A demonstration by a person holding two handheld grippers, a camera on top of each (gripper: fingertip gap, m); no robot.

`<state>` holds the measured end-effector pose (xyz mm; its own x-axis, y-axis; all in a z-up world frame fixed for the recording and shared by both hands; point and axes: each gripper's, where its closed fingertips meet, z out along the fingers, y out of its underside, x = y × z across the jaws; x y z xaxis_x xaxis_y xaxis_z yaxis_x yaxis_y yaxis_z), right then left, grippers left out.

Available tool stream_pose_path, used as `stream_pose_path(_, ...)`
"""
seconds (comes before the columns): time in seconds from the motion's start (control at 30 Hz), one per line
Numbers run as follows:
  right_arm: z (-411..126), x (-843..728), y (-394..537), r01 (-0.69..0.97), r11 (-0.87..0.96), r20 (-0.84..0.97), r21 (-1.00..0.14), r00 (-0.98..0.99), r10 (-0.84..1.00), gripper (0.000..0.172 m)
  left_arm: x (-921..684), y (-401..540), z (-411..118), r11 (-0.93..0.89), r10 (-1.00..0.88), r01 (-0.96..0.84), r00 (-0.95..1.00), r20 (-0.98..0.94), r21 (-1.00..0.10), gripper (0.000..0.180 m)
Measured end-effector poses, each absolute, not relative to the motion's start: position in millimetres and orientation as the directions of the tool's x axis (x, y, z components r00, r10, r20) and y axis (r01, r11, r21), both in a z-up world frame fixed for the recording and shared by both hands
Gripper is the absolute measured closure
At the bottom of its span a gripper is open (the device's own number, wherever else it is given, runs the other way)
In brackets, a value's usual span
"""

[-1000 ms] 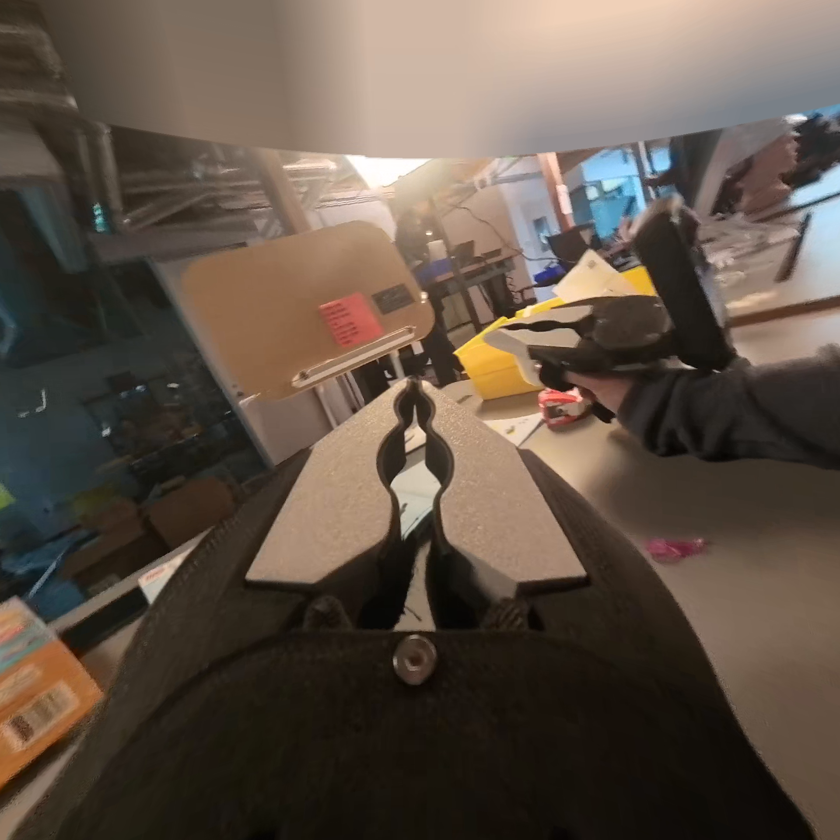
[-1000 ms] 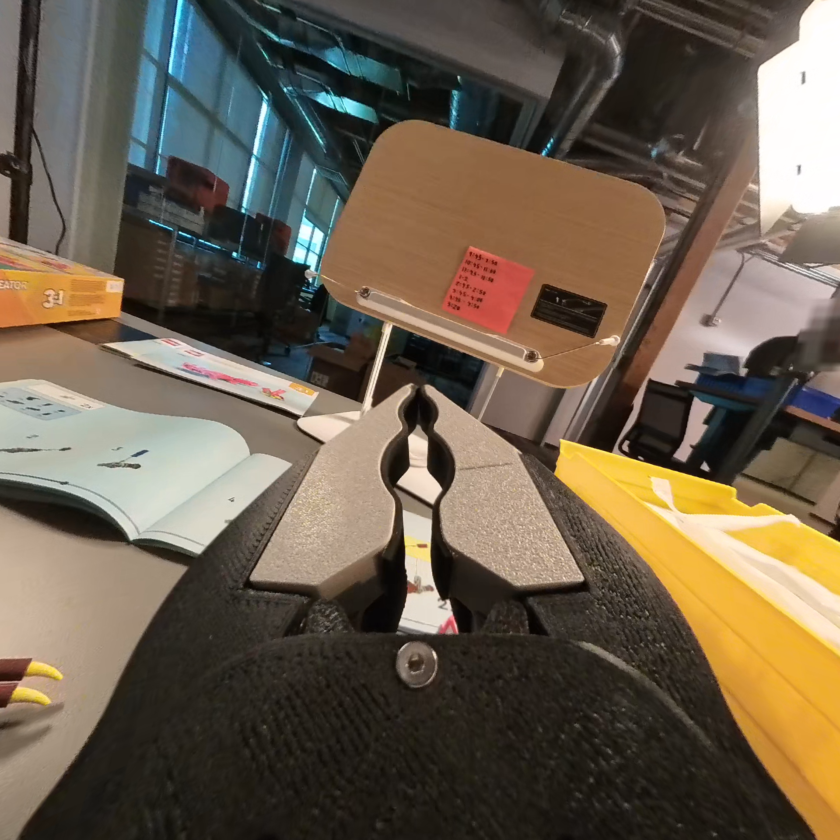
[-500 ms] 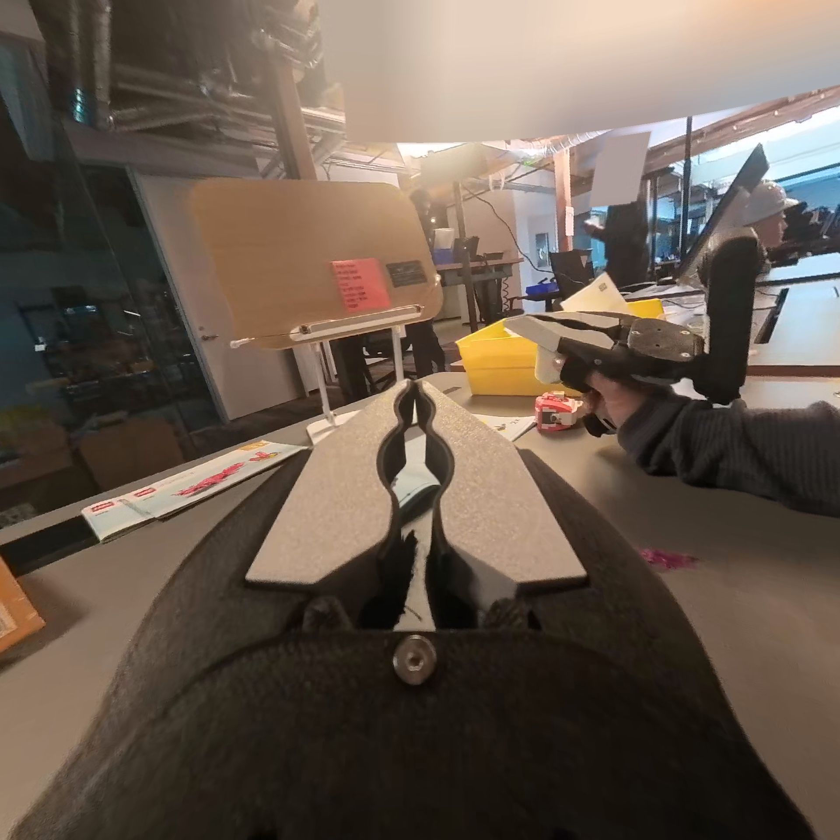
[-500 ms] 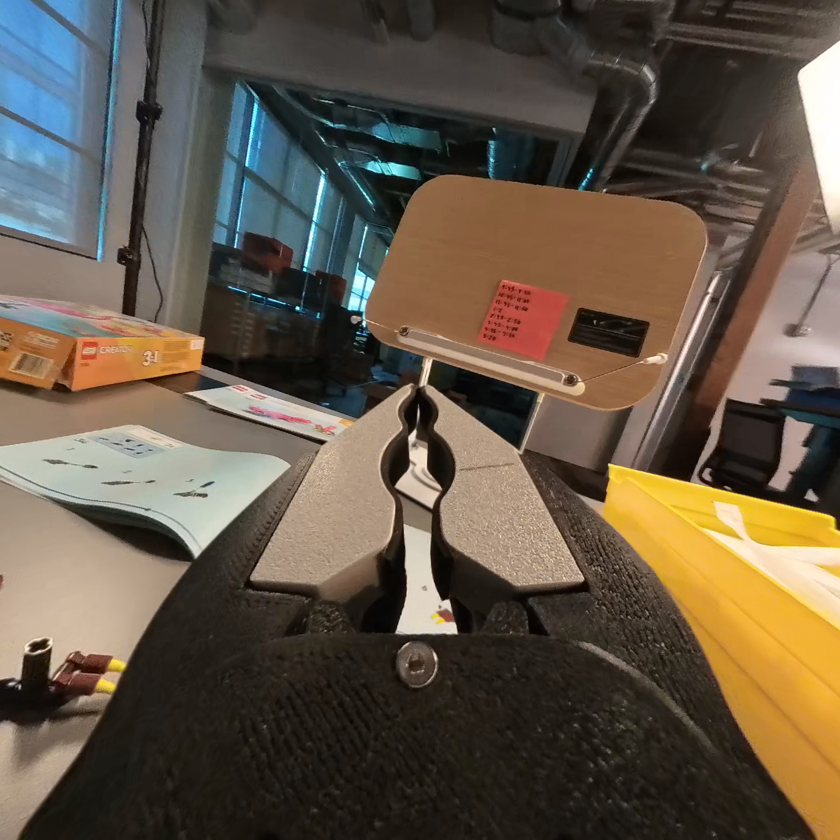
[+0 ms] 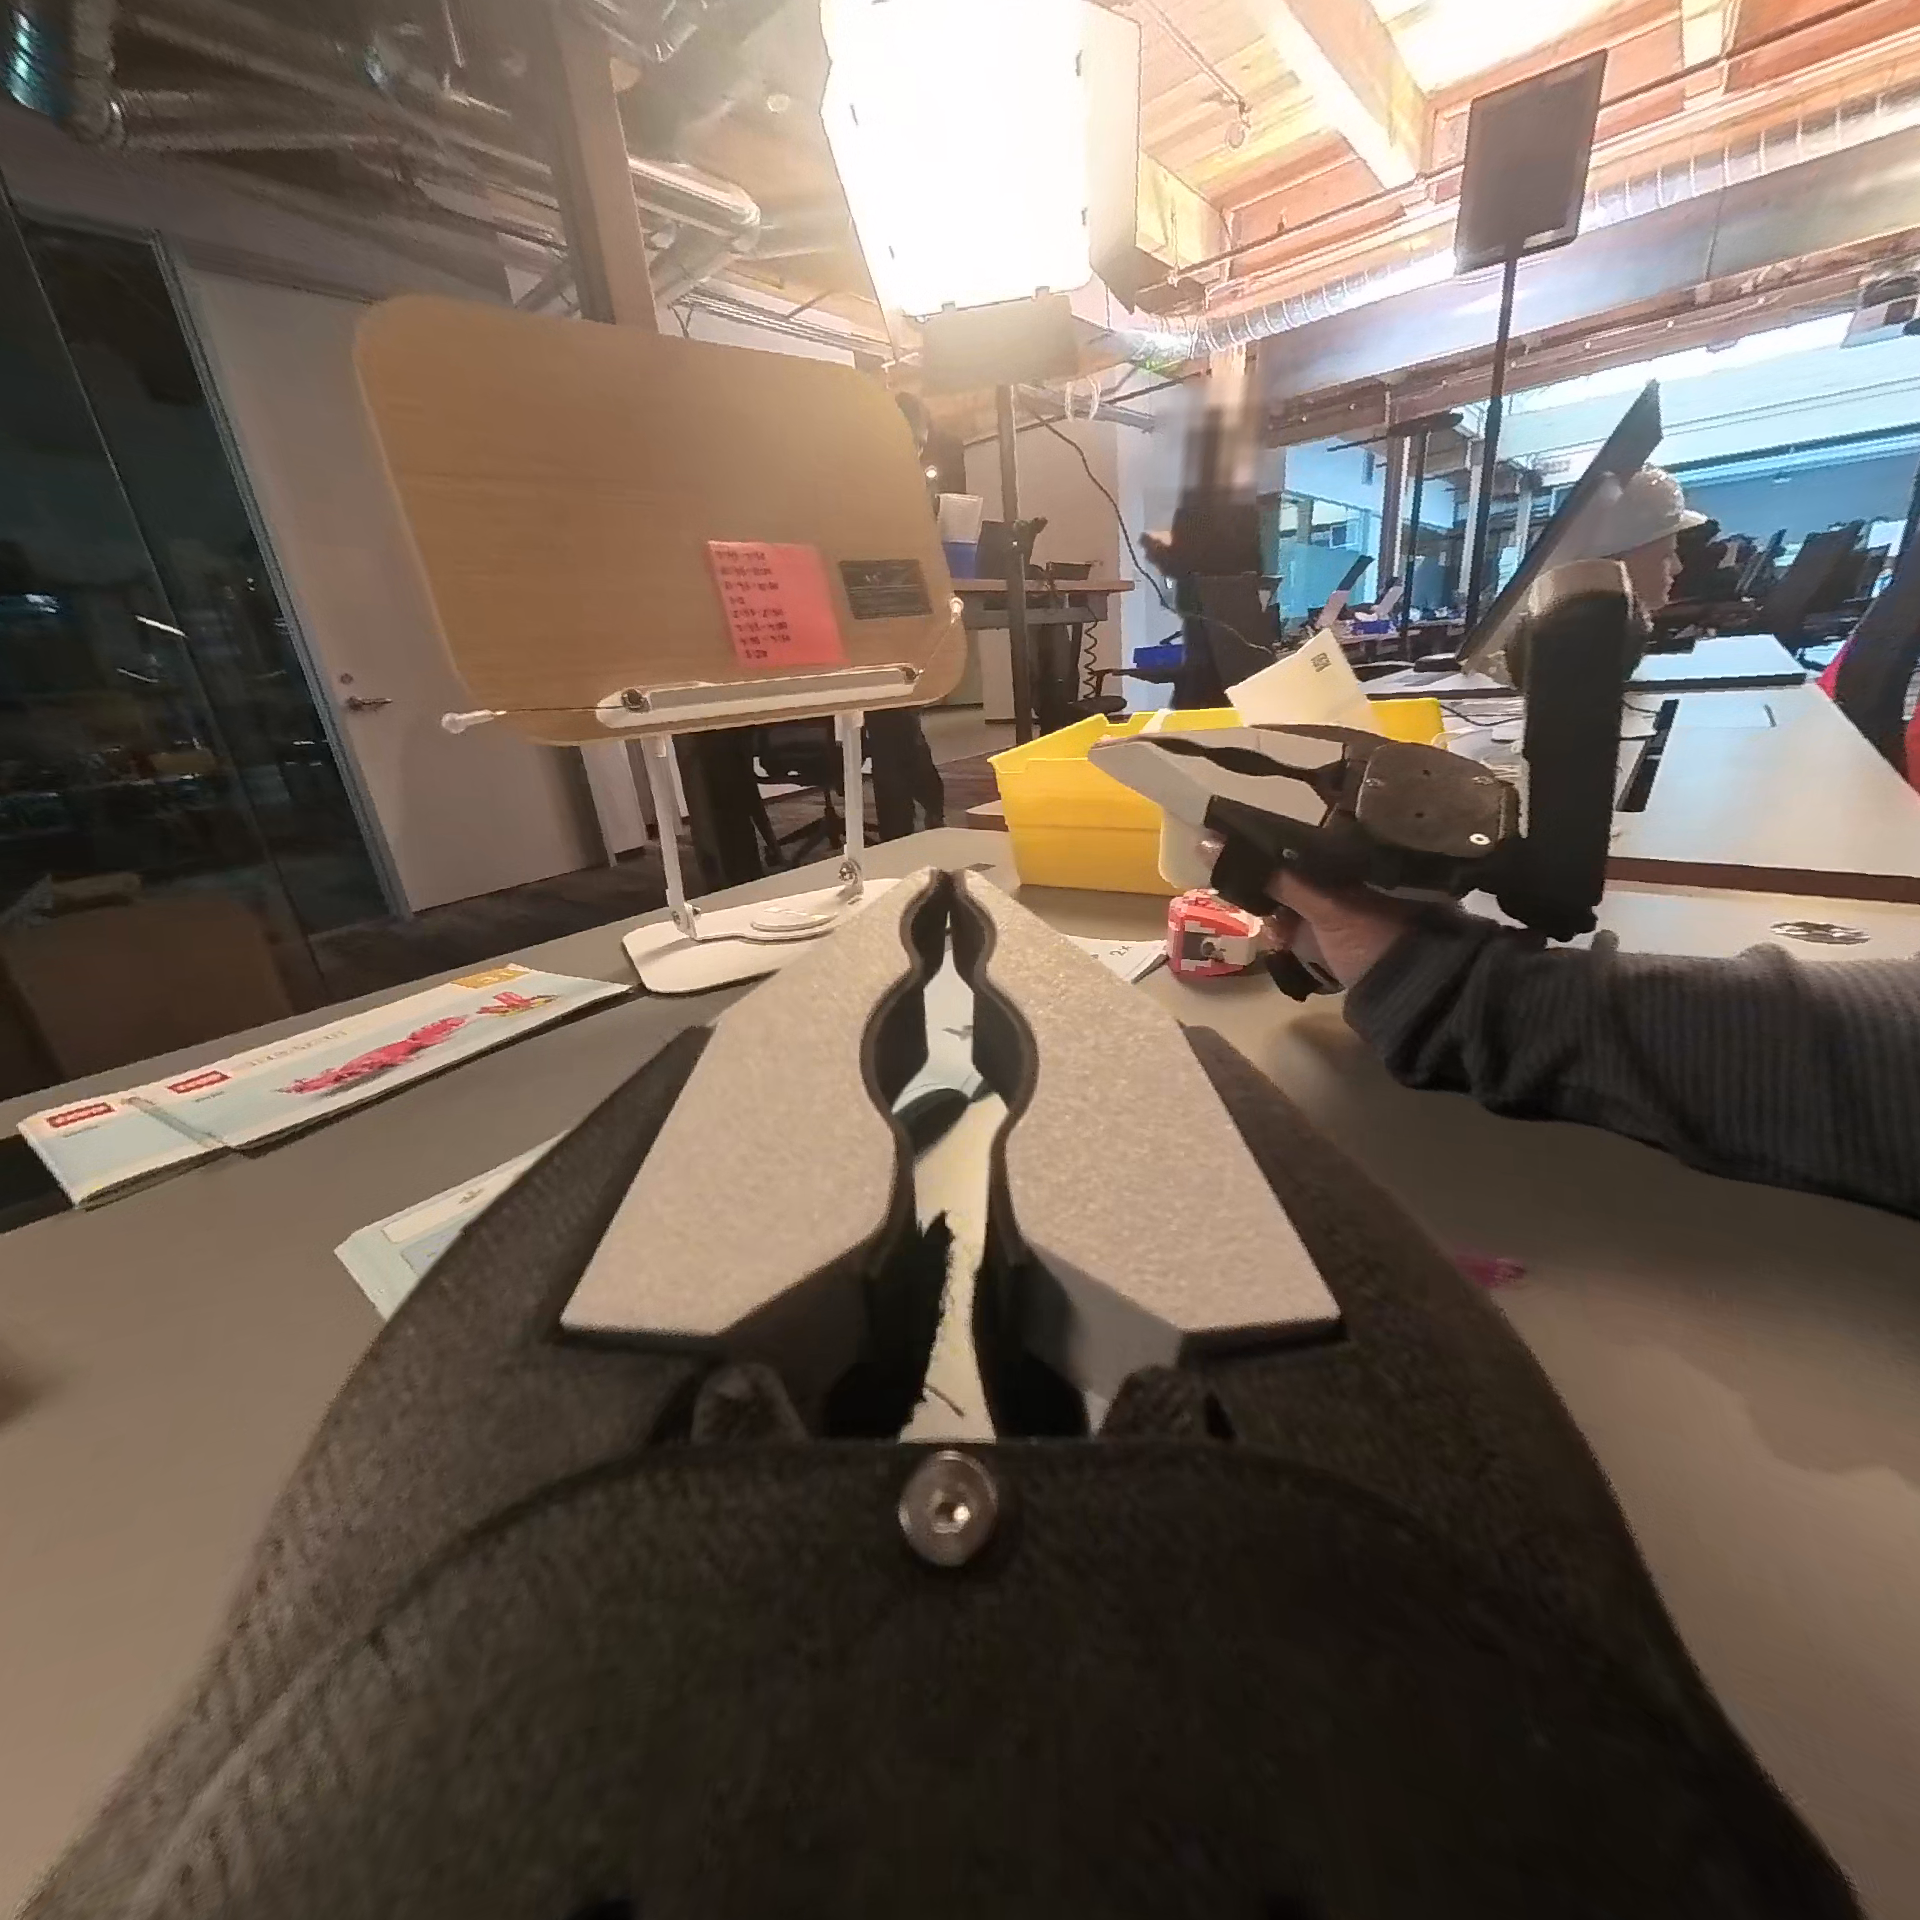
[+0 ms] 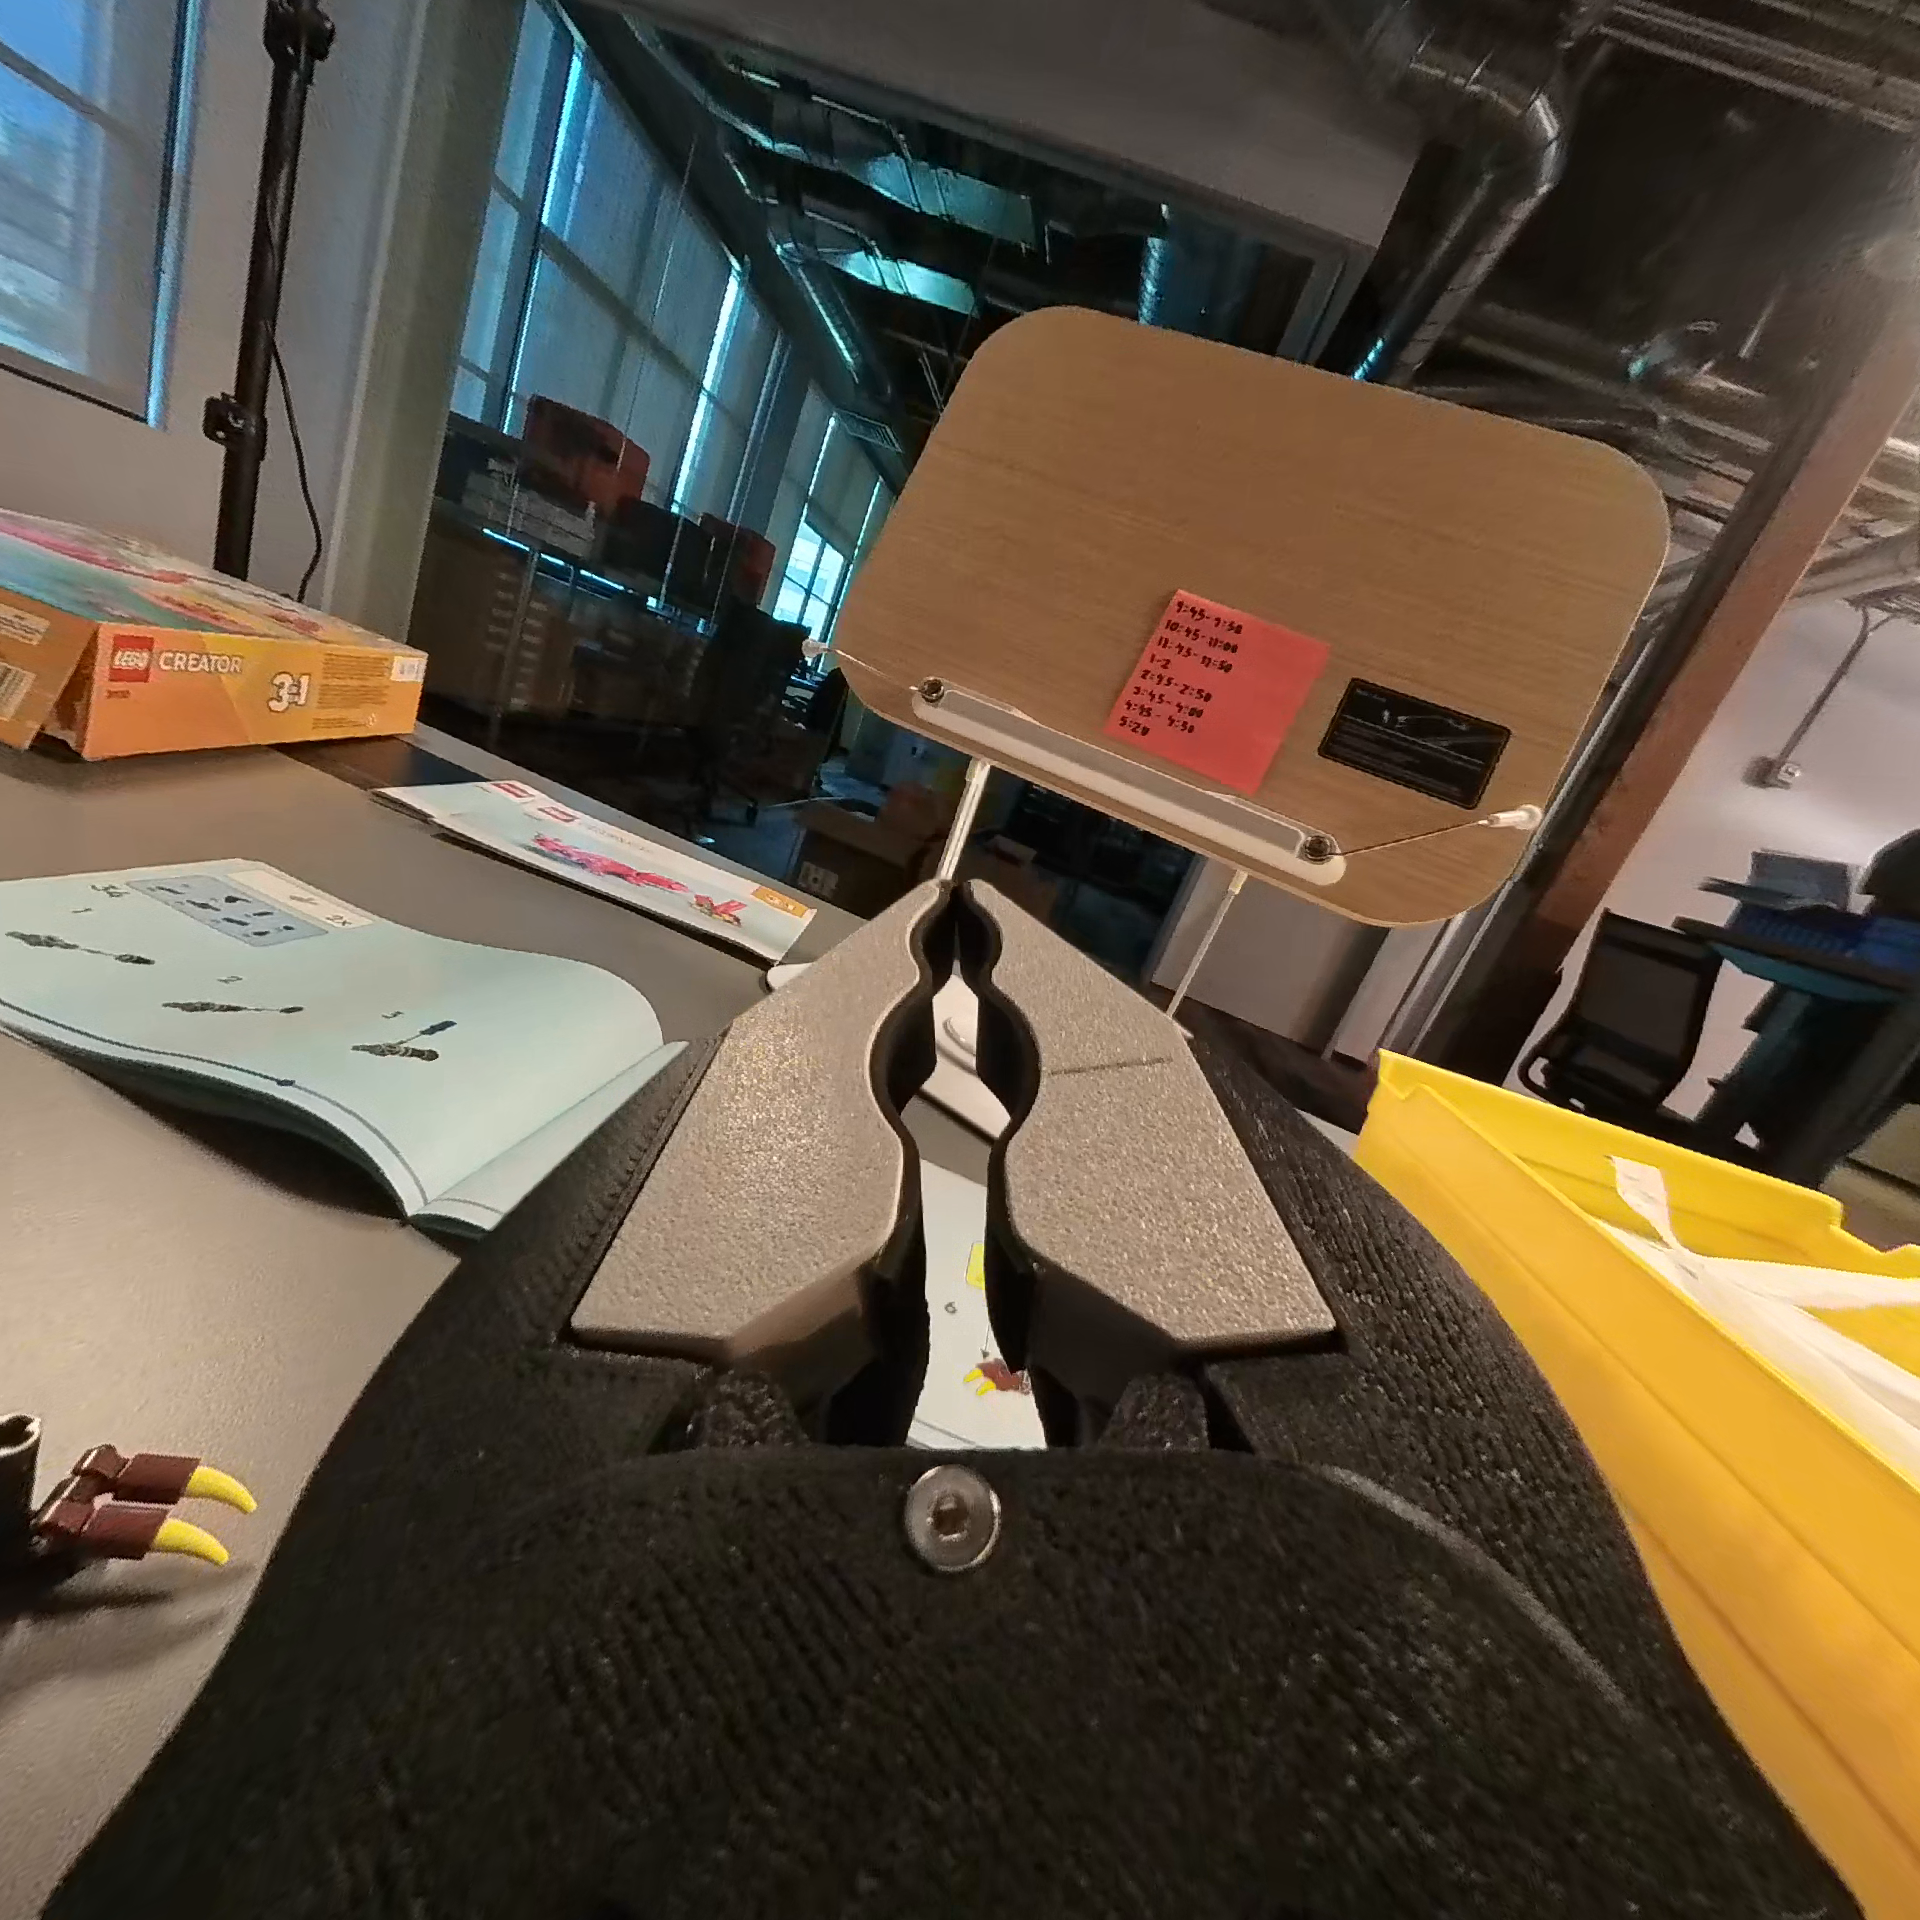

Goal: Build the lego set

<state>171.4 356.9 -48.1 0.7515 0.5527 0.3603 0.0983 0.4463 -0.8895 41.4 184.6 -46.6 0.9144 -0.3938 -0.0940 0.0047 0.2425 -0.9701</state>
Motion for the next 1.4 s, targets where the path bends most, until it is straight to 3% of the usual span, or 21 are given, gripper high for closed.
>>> stream_pose_path(0.23, -51.1, 170.4, 358.0, 0.129, 0.442, 0.378, -0.888, 0.753, 0.538, 0.172, 68.2, 190.8, -67.7, 0.097, -0.506, -0.062, 0.856, -0.103, -0.993, 0.179)
stream_pose_path(0.53, -51.2, 165.5, 353.5, 0.135, 0.463, 0.404, -0.876, 0.731, 0.55, 0.172, 66.6, 178.1, -43.3, 0.191, -0.47, -0.115, 0.861, -0.194, -0.975, 0.174)
stream_pose_path(0.63, -51.6, 167.4, 355.1, 0.134, 0.455, 0.395, -0.881, 0.737, 0.548, 0.172, 35.8, 165.7, -36.9, 0.067, -0.246, -0.416, 0.874, -0.419, -0.907, 0.174)
stream_pose_path(0.67, -52.2, 168.4, 356.2, 0.137, 0.45, 0.394, -0.882, 0.74, 0.546, 0.172, 20.0, 152.9, -27.4, 0.033, -0.142, -0.417, 0.898, -0.417, -0.908, 0.174)
stream_pose_path(0.8, -53.0, 178.0, 364.9, 0.165, 0.43, 0.384, -0.888, 0.779, 0.495, 0.172, -22.5, 89.0, 21.0, 0.045, -0.047, -0.25, 0.967, -0.252, -0.967, 0.18)
stream_pose_path(0.87, -51.0, 179.1, 364.0, 0.143, 0.43, 0.368, -0.891, 0.783, 0.502, 0.172, -80.4, 74.2, 29.2, -0.122, 0.063, -0.219, 0.972, -0.228, -0.968, 0.178)
stream_pose_path(0.97, -48.4, 179.3, 362.0, 0.105, 0.432, 0.345, -0.896, 0.778, 0.525, 0.172, -181.2, 56.5, 2.6, -0.578, 0.186, -0.215, 0.904, -0.385, -0.787, 0.167)
stream_pose_path(1.07, -46.6, 181.7, 362.3, 0.069, 0.422, 0.313, -0.904, 0.78, 0.542, 0.172, -255.6, 53.2, -41.3, -0.817, 0.165, -0.106, 0.899, -0.405, -0.567, 0.18)
stream_pose_path(1.2, -47.2, 182.6, 363.8, 0.041, 0.403, 0.283, -0.914, 0.775, 0.565, 0.172, -319.5, 50.7, -97.8, -0.909, 0.275, 0.167, 0.928, -0.25, -0.382, 0.18)
stream_pose_path(1.4, -47.2, 178.5, 360.9, 0.051, 0.415, 0.305, -0.908, 0.761, 0.573, 0.172, -359.5, 39.5, -155.1, -0.941, 0.326, 0.283, 0.908, -0.265, -0.186, 0.18)
